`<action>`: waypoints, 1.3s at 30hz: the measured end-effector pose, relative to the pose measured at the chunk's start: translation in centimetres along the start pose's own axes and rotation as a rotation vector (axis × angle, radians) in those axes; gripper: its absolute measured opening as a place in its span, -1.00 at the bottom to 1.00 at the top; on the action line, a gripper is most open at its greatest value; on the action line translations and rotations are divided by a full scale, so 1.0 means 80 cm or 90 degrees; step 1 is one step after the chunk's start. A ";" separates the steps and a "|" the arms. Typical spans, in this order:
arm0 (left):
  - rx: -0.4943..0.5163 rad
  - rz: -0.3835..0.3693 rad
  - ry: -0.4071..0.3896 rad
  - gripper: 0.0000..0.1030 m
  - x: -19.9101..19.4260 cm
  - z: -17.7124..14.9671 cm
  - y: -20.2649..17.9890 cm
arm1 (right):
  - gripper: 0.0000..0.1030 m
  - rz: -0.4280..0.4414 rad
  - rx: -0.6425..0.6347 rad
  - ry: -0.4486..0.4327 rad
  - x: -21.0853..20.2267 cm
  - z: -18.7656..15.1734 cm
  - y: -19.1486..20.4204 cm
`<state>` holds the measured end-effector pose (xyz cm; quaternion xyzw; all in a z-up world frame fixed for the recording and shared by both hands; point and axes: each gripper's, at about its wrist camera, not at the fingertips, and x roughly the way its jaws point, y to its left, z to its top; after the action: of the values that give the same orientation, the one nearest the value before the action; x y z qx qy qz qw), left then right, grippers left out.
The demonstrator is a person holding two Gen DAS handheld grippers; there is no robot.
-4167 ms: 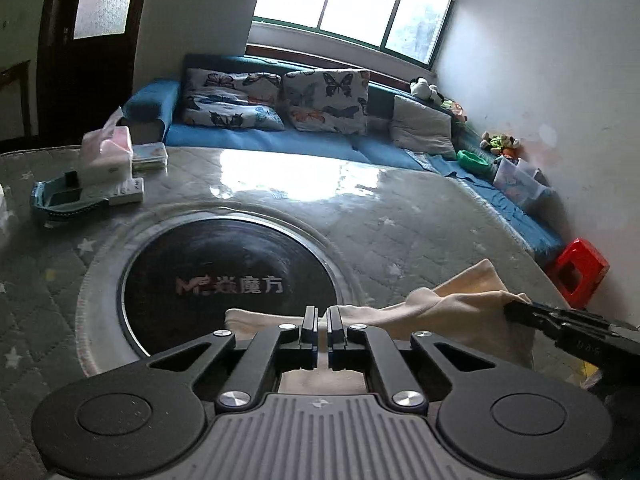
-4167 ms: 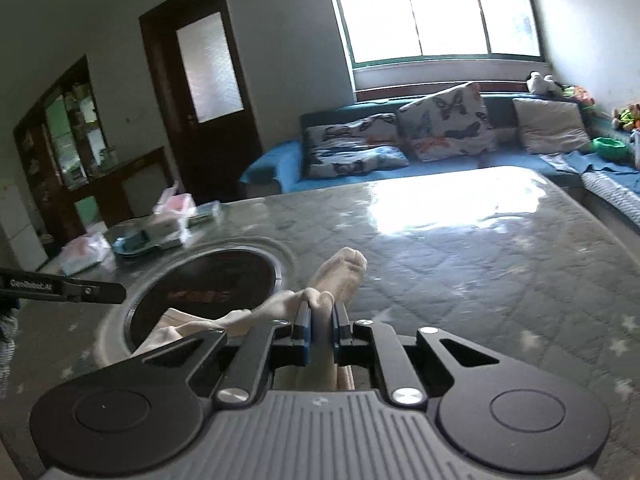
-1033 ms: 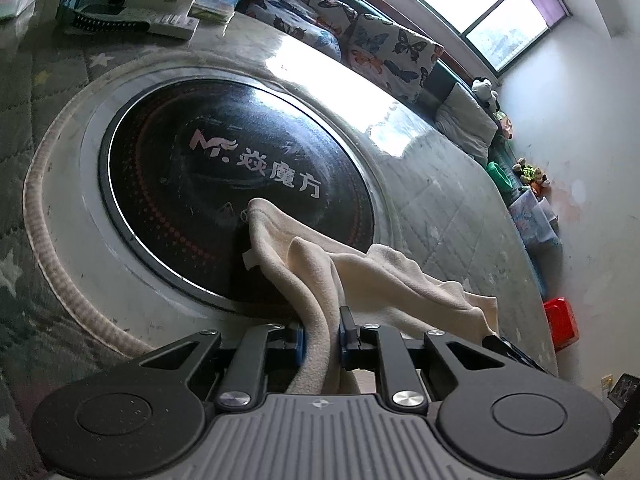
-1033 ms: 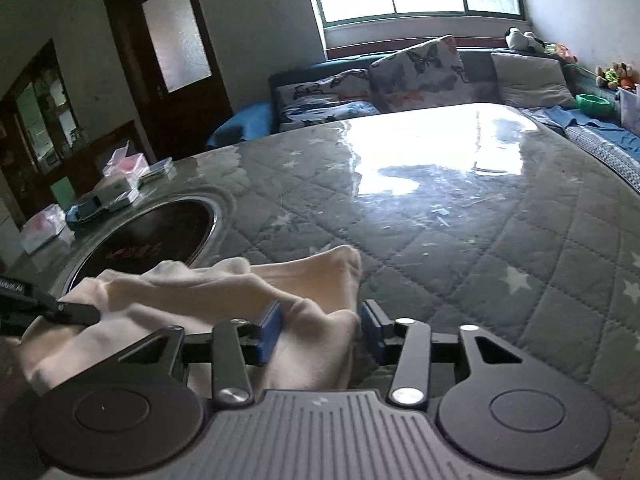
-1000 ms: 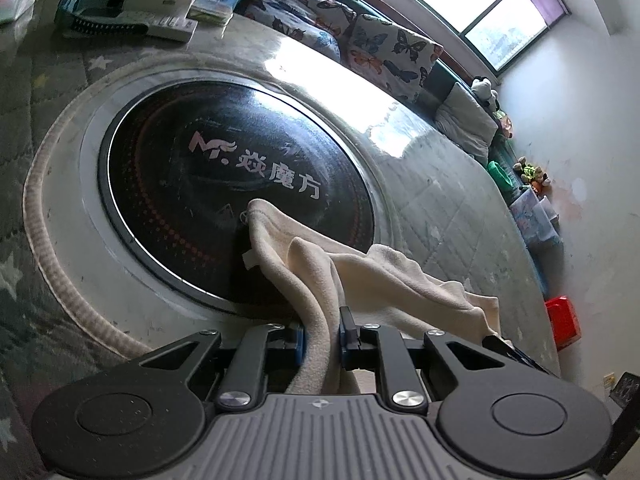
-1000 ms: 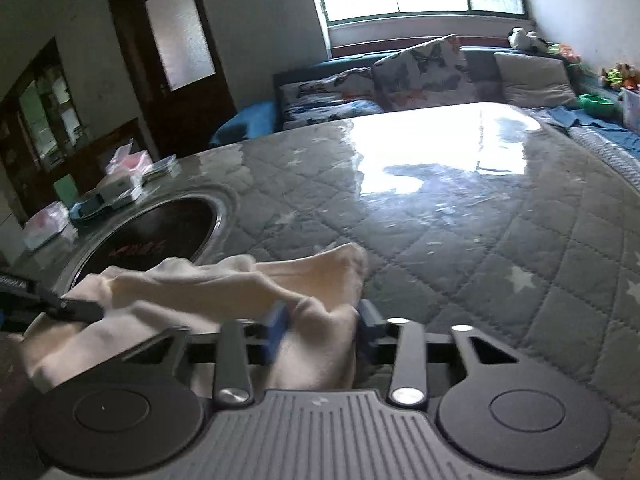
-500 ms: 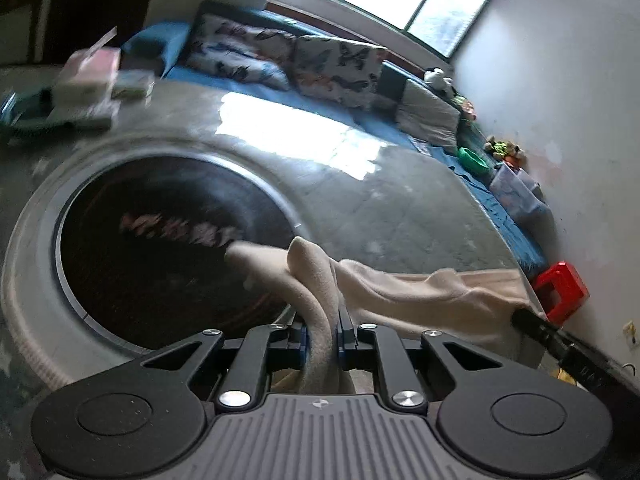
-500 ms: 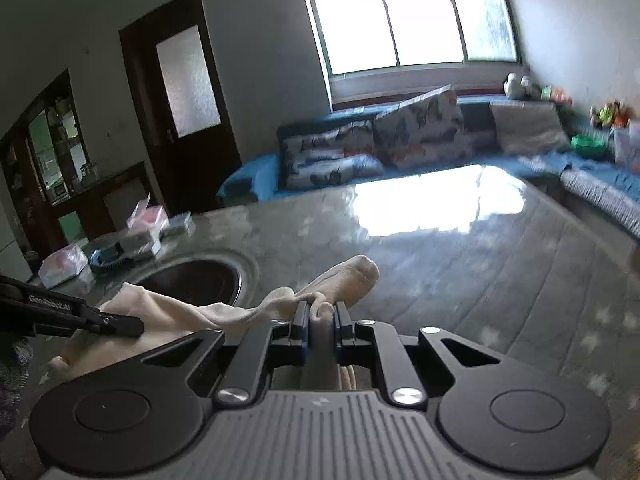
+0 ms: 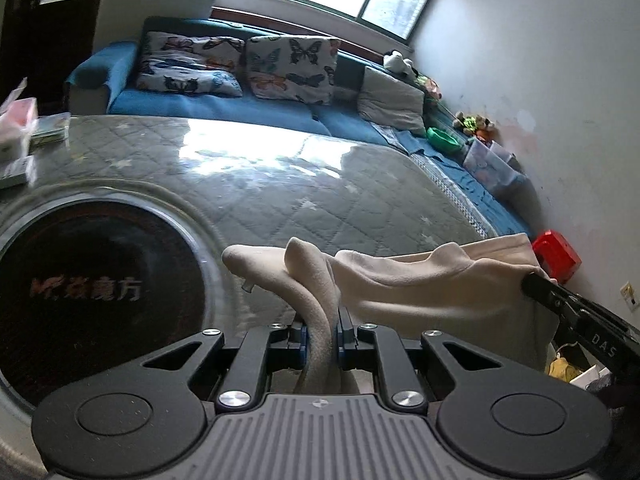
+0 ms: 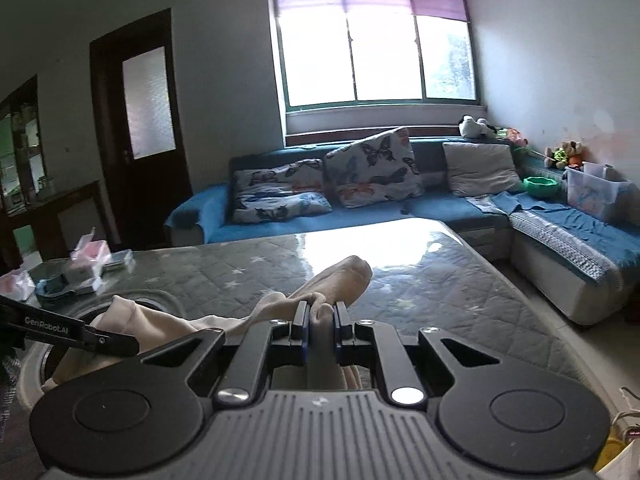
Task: Fold clothes
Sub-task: 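Lift the folded edge with both grippers and fold it over the sweatshirt, then lower the folded cloth with both grippers and open them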
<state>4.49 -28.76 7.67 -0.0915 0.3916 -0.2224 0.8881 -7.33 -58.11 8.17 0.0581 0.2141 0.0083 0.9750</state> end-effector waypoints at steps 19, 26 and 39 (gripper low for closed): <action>0.022 0.034 0.065 -0.66 0.052 -0.020 0.003 | -0.67 -0.072 0.010 0.087 0.057 -0.044 -0.028; 0.020 0.053 0.072 -0.11 0.054 -0.026 0.007 | -0.24 -0.046 -0.015 0.072 0.055 -0.035 -0.007; 0.047 0.064 0.059 0.19 0.053 -0.032 0.013 | -0.12 -0.021 -0.039 0.152 0.134 -0.045 0.039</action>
<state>5.46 -29.82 2.79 -0.0285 0.4279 -0.1956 0.8819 0.93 -54.15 0.85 0.0236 0.3293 0.0059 0.9439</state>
